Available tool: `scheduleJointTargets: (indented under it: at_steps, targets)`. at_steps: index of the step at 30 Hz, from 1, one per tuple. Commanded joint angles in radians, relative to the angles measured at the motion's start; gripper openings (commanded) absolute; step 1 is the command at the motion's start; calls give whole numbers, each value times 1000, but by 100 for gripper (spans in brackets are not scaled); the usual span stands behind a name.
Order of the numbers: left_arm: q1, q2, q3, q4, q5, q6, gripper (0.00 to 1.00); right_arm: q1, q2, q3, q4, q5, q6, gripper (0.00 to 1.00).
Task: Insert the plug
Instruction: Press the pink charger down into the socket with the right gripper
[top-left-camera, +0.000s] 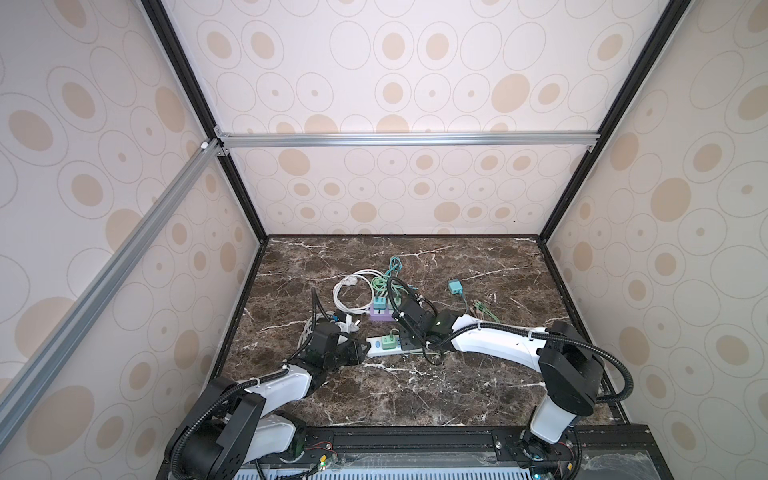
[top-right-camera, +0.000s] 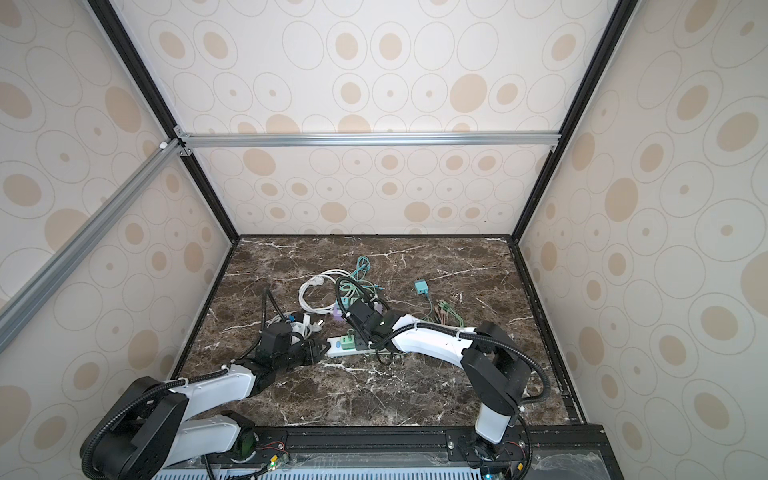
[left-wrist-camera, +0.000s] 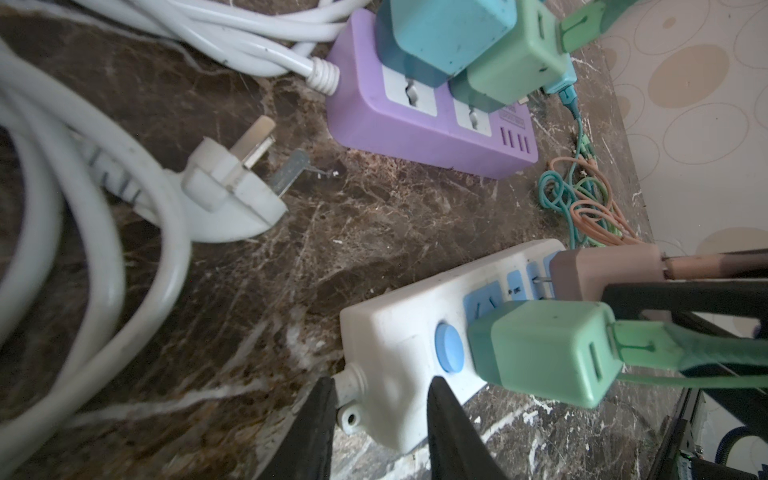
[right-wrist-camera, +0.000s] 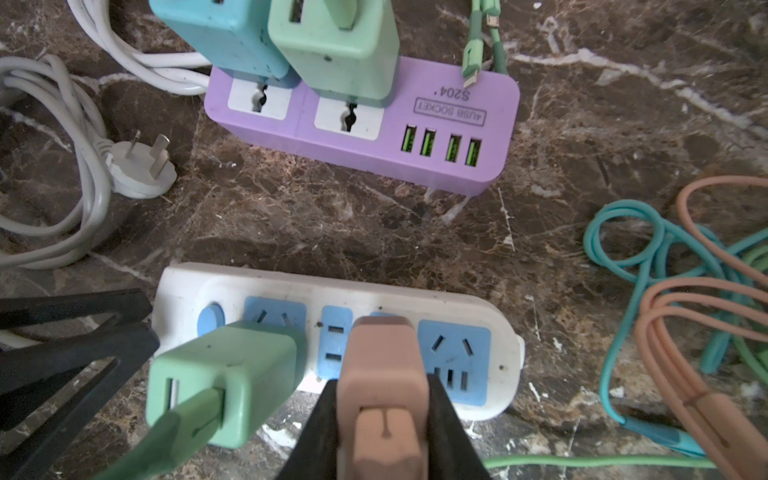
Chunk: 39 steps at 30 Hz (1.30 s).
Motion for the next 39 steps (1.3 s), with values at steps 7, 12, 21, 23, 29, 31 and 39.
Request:
scheduleJointTargets:
  at_steps: [7, 12, 21, 23, 29, 31, 39]
  targets:
    - [-4, 37, 2, 26, 28, 14, 32, 11, 35, 11, -76, 41, 22, 1]
    - [-4, 45, 6, 23, 32, 16, 32, 12, 48, -2, -69, 39, 27, 1]
    - [-4, 33, 8, 7, 20, 20, 31, 13, 70, -39, -56, 45, 31, 1]
    - [-4, 33, 8, 7, 20, 20, 31, 14, 82, -45, -49, 40, 32, 1]
    - [-4, 36, 12, 2, 19, 25, 31, 14, 120, -62, -35, 27, 38, 1]
    - [-4, 35, 12, 1, 19, 25, 31, 13, 129, -64, -39, 21, 38, 1]
    - [-4, 25, 9, -4, 6, 28, 31, 12, 153, -50, -86, 17, 19, 1]
